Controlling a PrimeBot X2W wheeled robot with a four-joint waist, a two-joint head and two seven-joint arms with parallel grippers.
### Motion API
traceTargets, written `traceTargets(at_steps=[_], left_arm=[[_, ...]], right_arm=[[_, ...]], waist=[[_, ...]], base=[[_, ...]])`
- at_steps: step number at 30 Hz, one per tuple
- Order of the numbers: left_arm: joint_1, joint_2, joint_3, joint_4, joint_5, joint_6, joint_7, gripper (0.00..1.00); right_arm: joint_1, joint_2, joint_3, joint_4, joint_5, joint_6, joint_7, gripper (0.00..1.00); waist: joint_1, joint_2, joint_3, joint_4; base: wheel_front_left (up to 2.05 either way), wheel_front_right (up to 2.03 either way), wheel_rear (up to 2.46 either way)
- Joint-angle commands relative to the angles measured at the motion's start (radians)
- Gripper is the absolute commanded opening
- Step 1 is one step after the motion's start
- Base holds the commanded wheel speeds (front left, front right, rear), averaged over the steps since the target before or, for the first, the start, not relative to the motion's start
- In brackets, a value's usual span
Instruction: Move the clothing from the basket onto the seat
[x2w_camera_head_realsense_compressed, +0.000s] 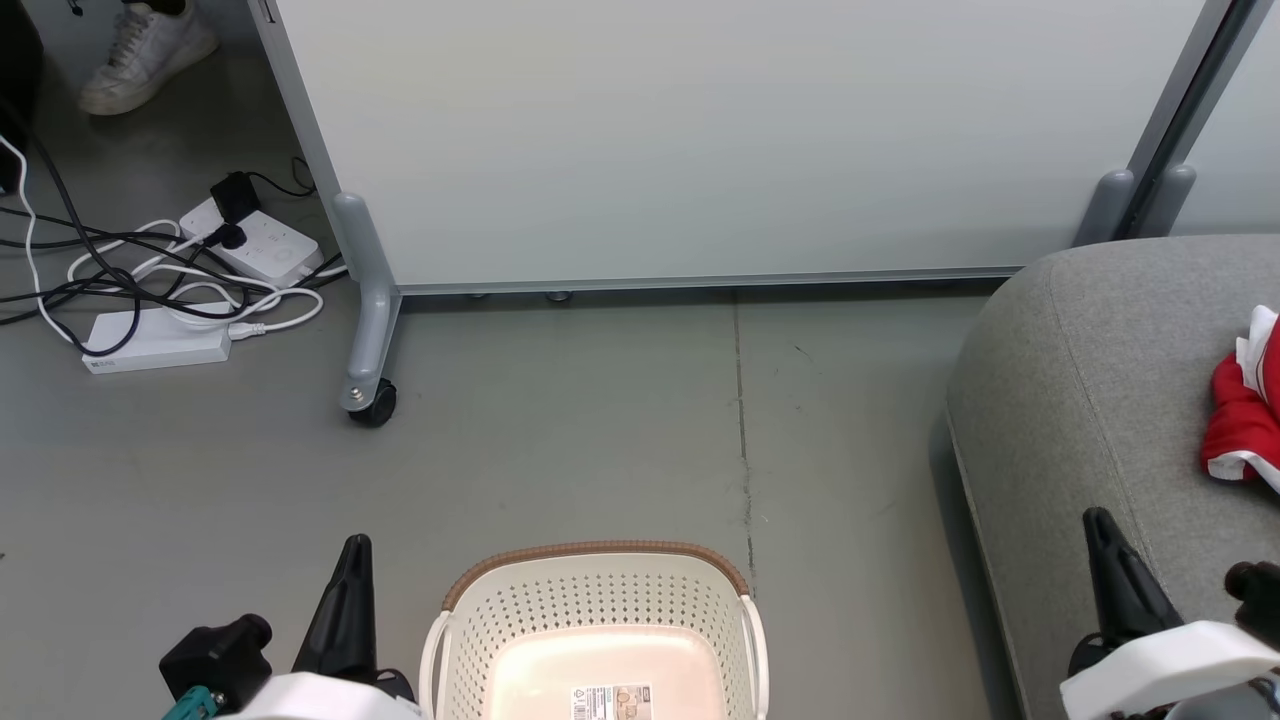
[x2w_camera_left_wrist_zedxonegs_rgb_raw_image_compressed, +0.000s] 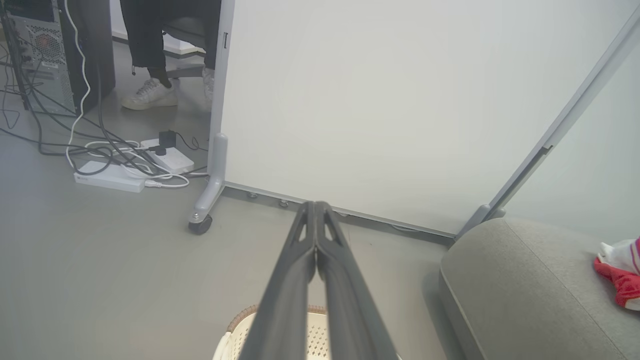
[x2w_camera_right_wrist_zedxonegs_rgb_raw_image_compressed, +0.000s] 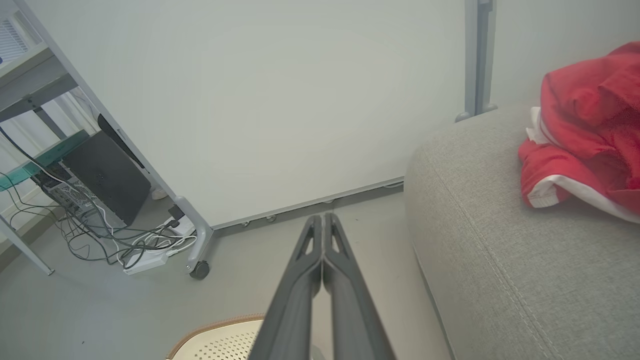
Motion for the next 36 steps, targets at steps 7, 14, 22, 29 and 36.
traceTargets(at_steps=[7, 14, 22, 29, 36], left_arm=[[-0.085, -0.009, 0.001, 0.034, -0.134, -0.03, 0.013, 0.0], [-0.13, -0.02, -0.002, 0.072, -0.239, -0.052, 0.025, 0.0], [-0.177, -0.032, -0.004, 0.112, -0.35, -0.076, 0.038, 0.0], [-0.21, -0.04, -0.006, 0.14, -0.426, -0.093, 0.047, 0.0], [-0.251, -0.05, -0.009, 0.175, -0.523, -0.113, 0.059, 0.0]], right_arm=[[-0.063, -0.015, -0.048, 0.03, 0.135, 0.0, 0.028, 0.0], [-0.094, -0.021, -0.081, 0.067, 0.241, 0.0, 0.051, 0.0], [-0.127, -0.027, -0.115, 0.106, 0.353, 0.0, 0.074, 0.0], [-0.149, -0.031, -0.139, 0.133, 0.43, 0.0, 0.09, 0.0], [-0.177, -0.036, -0.168, 0.167, 0.528, 0.0, 0.109, 0.0]], waist=[[0.0, -0.0001, 0.002, -0.003], [0.0, -0.0001, 0.003, -0.005], [0.0, -0.0001, 0.005, -0.009], [0.0, -0.0001, 0.007, -0.011], [0.0, -0.0001, 0.008, -0.014]], base=[[0.0, 0.0, 0.0], [0.0, 0.0, 0.0], [0.0, 0.0, 0.0], [0.0, 0.0, 0.0], [0.0, 0.0, 0.0]])
